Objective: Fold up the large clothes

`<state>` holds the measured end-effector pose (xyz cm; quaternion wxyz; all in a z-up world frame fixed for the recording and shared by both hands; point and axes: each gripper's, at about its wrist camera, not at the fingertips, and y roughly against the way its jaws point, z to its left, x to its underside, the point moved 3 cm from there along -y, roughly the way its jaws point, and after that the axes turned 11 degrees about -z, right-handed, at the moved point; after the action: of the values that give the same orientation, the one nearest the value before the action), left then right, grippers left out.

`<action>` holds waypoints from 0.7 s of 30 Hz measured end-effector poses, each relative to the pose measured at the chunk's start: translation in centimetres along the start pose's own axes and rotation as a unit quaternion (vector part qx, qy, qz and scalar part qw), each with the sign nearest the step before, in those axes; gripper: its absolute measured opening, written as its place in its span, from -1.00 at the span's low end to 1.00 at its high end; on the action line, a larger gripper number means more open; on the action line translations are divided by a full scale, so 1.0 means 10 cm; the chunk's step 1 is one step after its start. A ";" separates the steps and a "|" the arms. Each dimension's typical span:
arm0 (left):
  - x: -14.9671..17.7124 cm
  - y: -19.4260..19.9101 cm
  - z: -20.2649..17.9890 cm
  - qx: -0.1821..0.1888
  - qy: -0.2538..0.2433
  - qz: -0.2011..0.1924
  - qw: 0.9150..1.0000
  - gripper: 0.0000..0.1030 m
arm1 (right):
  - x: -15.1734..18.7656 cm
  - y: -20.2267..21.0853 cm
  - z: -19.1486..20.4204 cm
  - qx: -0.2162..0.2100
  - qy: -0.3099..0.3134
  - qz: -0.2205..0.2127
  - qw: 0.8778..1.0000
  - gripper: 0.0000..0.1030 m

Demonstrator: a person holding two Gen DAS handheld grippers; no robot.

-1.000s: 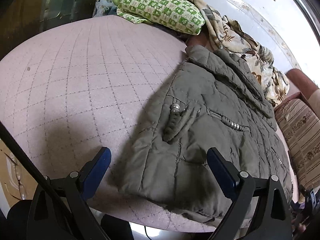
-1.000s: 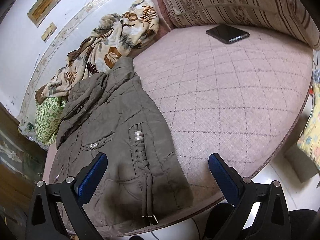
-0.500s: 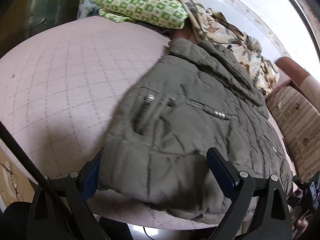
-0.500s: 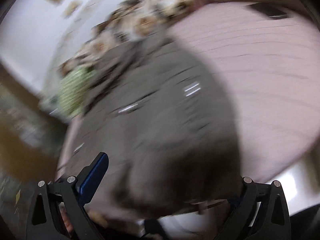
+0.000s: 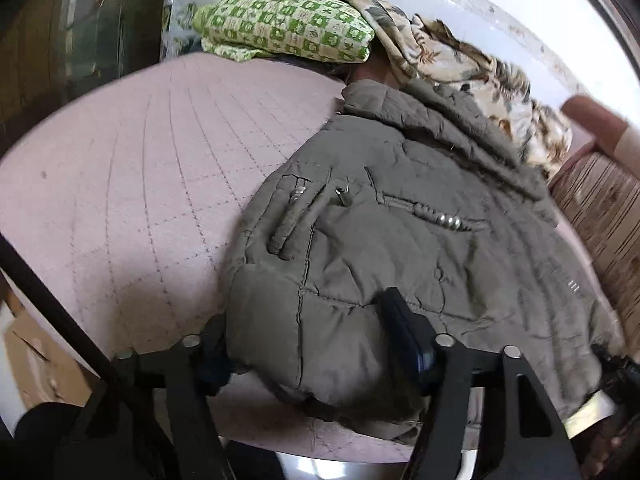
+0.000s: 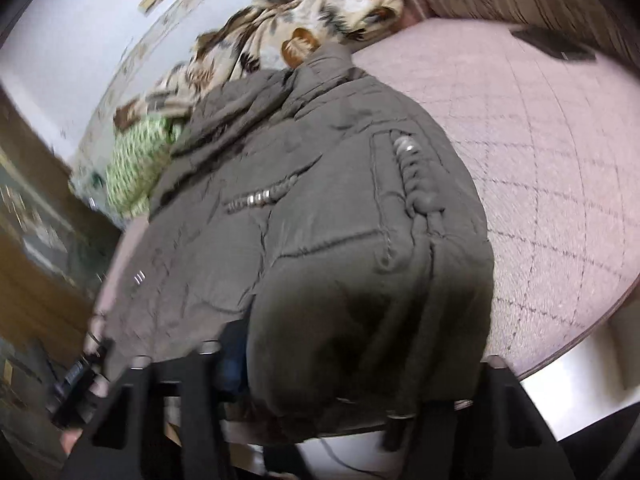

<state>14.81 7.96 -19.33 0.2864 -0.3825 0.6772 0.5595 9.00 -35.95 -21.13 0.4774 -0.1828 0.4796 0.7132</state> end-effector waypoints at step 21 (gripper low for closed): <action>0.10 -0.03 -0.13 -0.075 -0.072 -0.024 0.994 0.64 | 0.08 -0.03 0.05 0.027 0.058 -0.023 0.998 -0.02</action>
<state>14.56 6.48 -20.08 0.3188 -0.3778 0.6016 0.6275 8.99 -35.12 -21.62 0.4698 -0.2215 0.5210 0.6773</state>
